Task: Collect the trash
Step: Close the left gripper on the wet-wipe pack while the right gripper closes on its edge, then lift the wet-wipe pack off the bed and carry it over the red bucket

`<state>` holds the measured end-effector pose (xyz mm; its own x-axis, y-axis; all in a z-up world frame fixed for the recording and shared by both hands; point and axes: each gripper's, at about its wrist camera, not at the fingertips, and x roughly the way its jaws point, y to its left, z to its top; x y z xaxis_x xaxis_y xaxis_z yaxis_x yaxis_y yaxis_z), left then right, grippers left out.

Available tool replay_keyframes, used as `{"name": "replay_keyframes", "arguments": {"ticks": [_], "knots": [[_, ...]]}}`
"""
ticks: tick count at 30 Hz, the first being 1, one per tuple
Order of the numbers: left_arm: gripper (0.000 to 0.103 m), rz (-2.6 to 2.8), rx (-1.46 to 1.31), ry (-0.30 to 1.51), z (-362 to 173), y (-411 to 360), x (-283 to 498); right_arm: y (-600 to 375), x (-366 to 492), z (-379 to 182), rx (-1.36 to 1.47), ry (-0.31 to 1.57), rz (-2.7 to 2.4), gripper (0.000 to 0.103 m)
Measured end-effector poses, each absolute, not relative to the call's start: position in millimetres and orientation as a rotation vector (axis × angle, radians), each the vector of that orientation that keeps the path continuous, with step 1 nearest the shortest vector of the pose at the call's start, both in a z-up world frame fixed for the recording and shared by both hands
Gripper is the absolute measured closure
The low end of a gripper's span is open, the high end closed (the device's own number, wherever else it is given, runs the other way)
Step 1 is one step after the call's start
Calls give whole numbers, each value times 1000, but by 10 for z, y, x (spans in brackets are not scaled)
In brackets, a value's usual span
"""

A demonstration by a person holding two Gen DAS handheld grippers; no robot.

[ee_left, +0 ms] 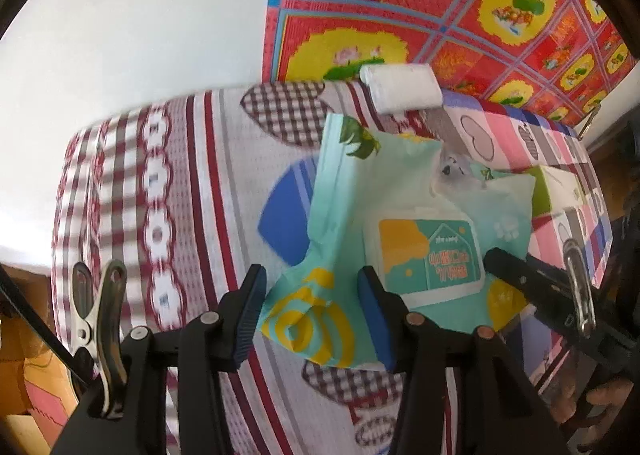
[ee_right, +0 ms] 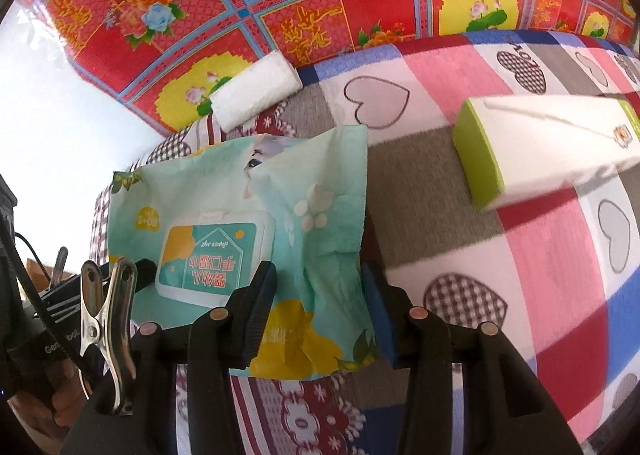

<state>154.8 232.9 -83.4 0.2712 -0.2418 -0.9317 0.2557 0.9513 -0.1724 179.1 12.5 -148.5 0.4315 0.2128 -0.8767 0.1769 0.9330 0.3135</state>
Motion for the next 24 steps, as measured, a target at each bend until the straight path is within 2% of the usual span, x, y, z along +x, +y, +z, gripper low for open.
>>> {"name": "replay_keyframes", "arguments": {"ticks": [24], "knots": [[53, -183, -31, 1260, -837, 2312, 886, 70, 1300, -1477, 404, 1148, 144, 57]]}}
